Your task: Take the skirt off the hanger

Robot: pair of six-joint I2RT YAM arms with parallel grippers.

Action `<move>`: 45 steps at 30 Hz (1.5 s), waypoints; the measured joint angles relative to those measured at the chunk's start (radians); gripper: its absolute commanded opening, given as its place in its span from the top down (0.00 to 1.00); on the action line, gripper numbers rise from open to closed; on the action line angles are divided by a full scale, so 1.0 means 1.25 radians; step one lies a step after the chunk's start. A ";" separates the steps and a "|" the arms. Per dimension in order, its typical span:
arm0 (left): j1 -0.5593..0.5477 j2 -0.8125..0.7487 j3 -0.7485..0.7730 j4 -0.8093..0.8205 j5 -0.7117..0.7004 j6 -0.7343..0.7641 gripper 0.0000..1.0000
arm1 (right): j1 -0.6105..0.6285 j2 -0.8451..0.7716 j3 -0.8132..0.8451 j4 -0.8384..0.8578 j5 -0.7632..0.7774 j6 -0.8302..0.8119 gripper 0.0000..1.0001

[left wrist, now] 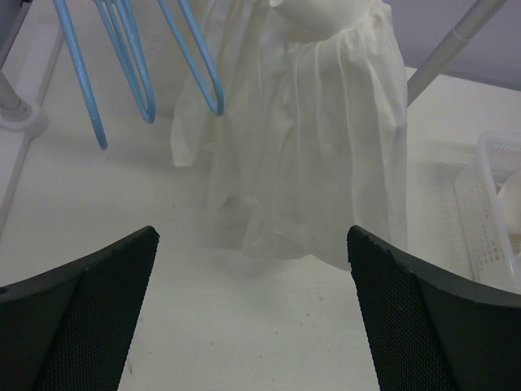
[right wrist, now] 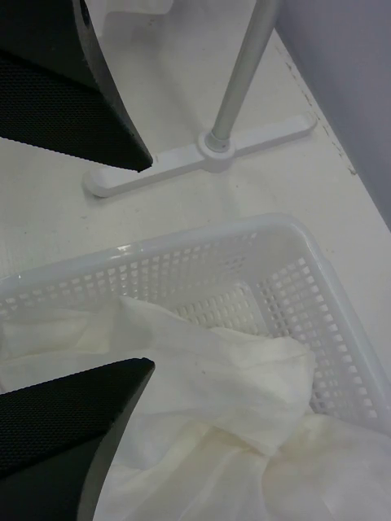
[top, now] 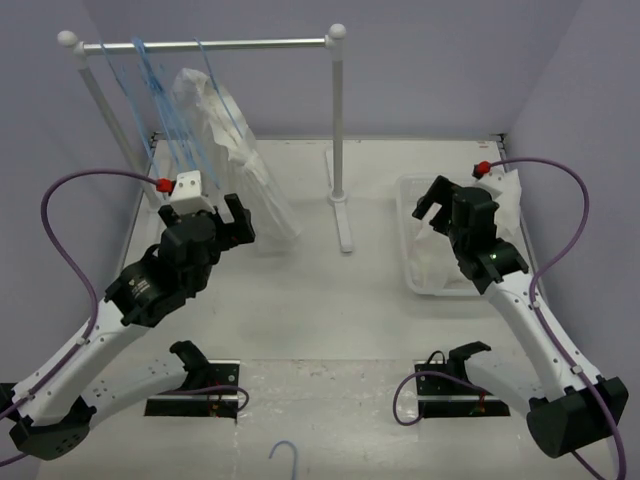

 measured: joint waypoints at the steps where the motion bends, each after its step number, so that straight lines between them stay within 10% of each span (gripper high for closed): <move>1: 0.000 -0.004 0.000 0.002 0.002 0.000 0.00 | 0.000 -0.003 -0.002 0.001 -0.001 0.000 0.01; 19: 0.000 0.134 0.119 0.131 0.297 0.115 0.00 | 0.000 -0.023 -0.021 0.044 -0.035 -0.001 0.01; 31: 0.008 0.370 0.470 0.107 0.084 0.133 0.00 | 0.000 -0.021 -0.025 0.047 -0.035 -0.022 0.01; 45: 0.334 0.570 0.583 0.118 0.227 0.160 0.05 | 0.000 0.029 -0.016 0.046 -0.036 -0.038 0.01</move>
